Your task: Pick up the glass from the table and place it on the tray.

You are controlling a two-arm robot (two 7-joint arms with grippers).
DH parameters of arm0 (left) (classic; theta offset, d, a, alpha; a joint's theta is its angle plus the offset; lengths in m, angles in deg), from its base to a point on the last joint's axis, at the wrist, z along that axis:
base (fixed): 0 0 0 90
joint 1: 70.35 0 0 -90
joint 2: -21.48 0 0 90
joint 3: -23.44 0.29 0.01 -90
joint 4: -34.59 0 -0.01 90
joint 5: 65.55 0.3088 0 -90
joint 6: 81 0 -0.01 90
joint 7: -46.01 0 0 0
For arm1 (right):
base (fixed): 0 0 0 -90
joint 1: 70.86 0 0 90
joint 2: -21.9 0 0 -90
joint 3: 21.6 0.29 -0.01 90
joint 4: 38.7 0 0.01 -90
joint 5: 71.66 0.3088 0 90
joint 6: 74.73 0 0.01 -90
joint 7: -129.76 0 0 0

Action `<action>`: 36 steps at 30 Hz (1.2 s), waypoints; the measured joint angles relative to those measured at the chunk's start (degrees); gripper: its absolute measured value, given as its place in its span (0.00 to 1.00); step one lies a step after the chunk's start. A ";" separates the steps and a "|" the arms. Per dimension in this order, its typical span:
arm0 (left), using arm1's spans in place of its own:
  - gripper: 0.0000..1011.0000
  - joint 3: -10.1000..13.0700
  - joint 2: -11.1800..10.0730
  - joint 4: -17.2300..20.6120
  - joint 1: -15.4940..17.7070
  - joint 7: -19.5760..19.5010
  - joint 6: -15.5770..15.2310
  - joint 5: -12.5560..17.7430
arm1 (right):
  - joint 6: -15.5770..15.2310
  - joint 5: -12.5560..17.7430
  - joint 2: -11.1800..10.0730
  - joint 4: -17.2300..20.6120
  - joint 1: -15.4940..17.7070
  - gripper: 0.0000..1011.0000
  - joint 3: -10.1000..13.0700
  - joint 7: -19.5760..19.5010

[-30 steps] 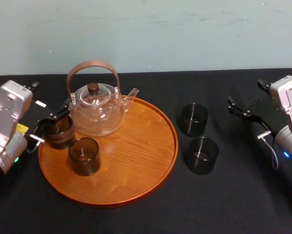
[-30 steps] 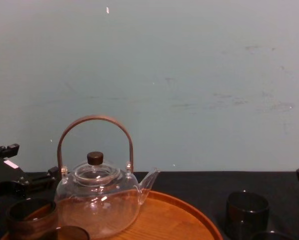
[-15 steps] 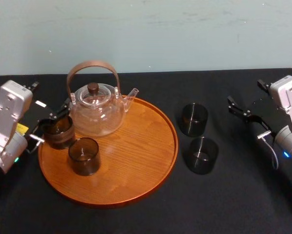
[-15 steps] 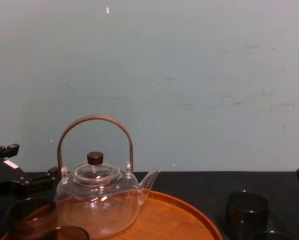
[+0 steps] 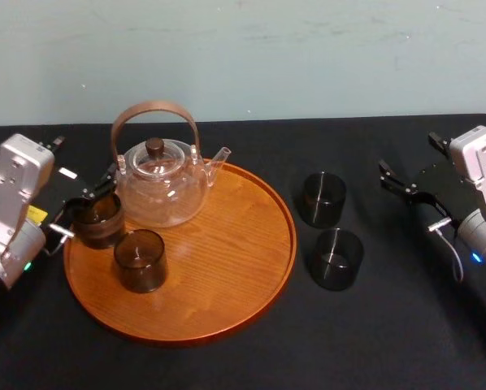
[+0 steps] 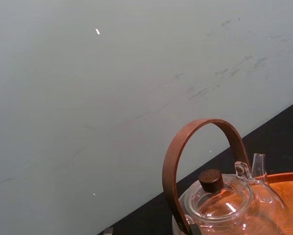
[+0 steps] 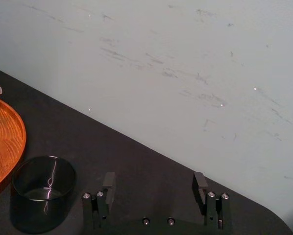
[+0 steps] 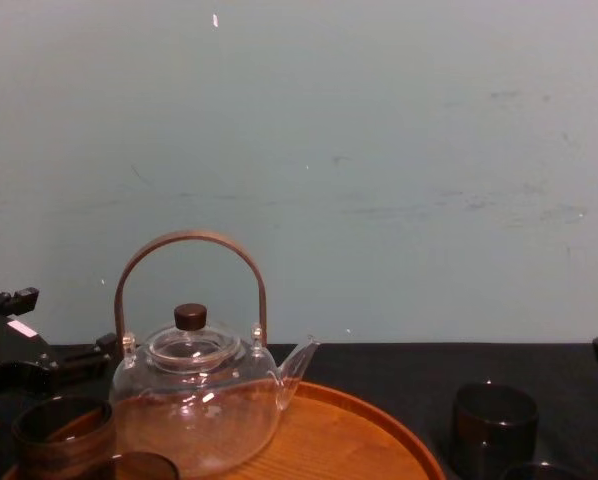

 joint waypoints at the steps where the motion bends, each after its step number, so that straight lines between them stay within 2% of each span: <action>1: 0.99 0.00 0.00 0.00 0.00 0.00 0.00 0.00 | 0.00 0.00 0.00 0.00 0.00 0.99 0.00 0.00; 7: 0.99 0.00 0.00 0.00 0.00 0.00 0.00 0.00 | 0.00 0.00 0.00 0.00 0.00 0.99 0.00 0.00; 12: 0.99 0.00 0.00 0.00 0.00 0.00 0.00 0.00 | -0.83 -0.29 0.31 -0.06 -0.27 0.99 0.08 1.70; 23: 0.99 0.00 0.00 0.00 0.00 0.00 0.00 0.00 | -3.28 -1.82 -1.59 8.51 3.73 0.99 0.04 4.94; 36: 0.99 0.00 0.00 0.00 0.00 0.00 0.00 0.00 | -3.77 -2.10 -1.97 14.64 8.58 0.99 0.12 7.73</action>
